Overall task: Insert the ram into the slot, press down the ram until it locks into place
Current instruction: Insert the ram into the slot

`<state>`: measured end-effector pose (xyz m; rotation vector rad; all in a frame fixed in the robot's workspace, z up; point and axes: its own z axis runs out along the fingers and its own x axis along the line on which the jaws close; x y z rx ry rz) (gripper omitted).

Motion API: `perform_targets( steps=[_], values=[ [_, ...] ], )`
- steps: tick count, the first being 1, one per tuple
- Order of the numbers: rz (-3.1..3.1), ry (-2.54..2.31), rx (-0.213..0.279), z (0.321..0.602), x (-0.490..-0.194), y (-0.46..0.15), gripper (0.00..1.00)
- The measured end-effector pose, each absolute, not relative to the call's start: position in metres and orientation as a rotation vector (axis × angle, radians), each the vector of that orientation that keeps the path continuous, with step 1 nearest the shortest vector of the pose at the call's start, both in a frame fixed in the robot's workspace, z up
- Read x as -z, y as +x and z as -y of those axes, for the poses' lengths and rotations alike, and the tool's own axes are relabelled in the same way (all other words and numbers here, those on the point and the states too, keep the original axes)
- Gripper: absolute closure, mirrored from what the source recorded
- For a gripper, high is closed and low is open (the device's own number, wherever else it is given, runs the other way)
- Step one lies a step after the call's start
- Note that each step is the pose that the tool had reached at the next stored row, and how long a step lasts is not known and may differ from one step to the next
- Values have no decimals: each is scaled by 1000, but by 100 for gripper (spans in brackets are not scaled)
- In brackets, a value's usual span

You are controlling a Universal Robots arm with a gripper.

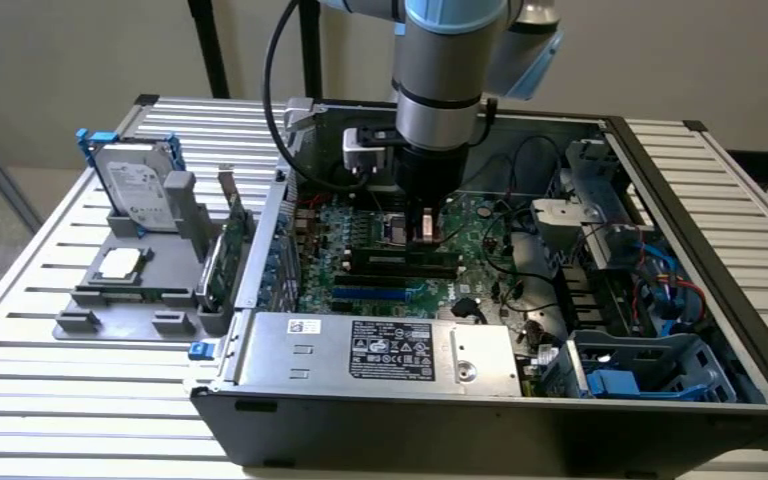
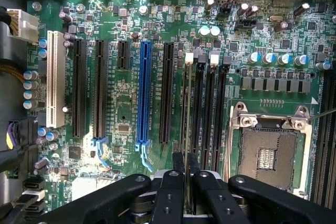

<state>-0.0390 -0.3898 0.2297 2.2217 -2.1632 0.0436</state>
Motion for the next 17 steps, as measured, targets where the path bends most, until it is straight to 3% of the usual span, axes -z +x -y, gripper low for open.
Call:
perform_targets(
  steps=[17],
  values=[
    [2156, 2214, -59, 387, -225, -39, 86]
  ],
)
